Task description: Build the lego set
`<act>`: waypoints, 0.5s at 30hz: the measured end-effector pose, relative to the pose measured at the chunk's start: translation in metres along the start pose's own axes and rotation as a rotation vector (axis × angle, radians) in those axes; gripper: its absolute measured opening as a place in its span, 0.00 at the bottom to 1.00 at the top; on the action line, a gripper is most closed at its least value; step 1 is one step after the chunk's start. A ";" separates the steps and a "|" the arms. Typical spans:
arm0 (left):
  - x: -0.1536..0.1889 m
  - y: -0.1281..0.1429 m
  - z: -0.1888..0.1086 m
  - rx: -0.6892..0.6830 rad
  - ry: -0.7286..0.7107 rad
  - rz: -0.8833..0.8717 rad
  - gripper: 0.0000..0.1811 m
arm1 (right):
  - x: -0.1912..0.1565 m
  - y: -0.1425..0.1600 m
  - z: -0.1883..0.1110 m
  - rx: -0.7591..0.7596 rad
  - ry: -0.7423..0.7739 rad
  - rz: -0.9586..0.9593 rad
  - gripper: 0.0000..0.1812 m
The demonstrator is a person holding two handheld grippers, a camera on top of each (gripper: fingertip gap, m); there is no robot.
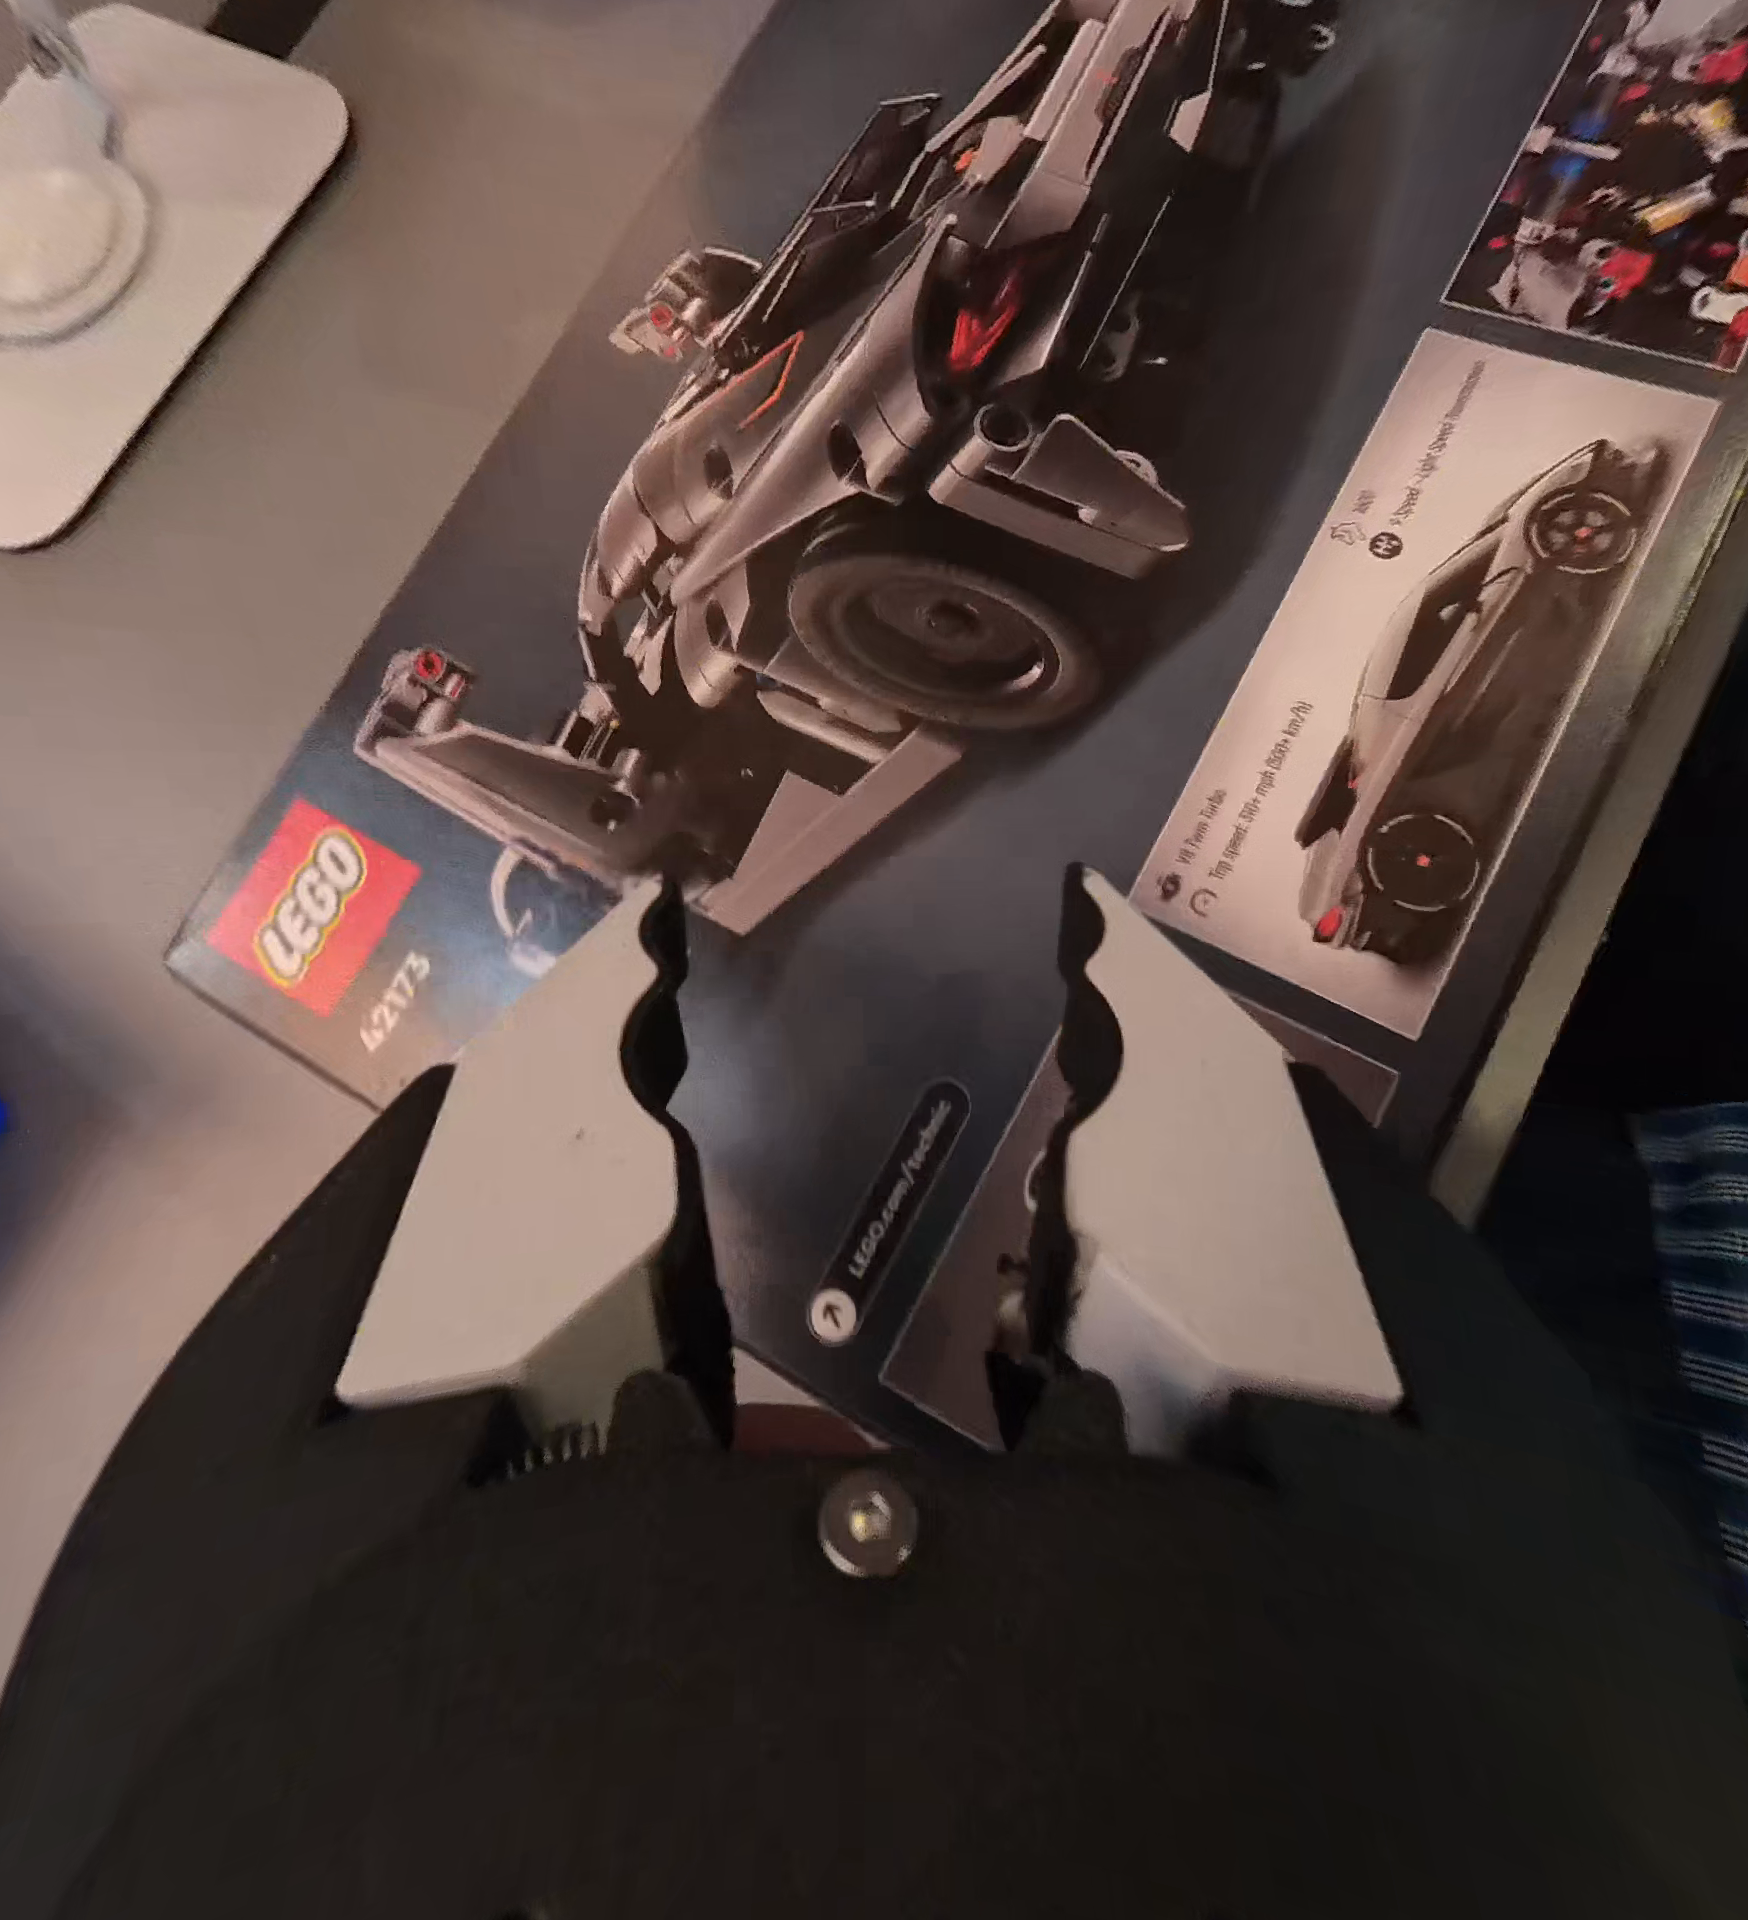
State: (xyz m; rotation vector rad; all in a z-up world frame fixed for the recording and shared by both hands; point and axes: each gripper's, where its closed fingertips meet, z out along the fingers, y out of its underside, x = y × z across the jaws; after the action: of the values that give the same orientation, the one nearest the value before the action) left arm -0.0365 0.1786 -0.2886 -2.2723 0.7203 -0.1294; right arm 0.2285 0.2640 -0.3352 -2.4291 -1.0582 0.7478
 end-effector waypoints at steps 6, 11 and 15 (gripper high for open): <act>0.002 0.009 0.017 -0.052 0.051 -0.030 0.40 | -0.010 -0.006 0.000 0.170 -0.204 0.196 0.13; 0.001 0.011 0.018 -0.016 0.067 -0.078 0.39 | -0.008 -0.008 0.000 0.151 -0.066 0.079 0.11; -0.013 0.011 0.016 -0.018 0.020 -0.048 0.39 | -0.007 -0.005 0.002 0.073 0.027 -0.139 0.14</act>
State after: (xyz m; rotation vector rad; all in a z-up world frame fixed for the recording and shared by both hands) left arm -0.0475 0.1887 -0.3064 -2.3094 0.6801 -0.1689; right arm 0.2199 0.2623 -0.3318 -2.2718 -1.1558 0.6928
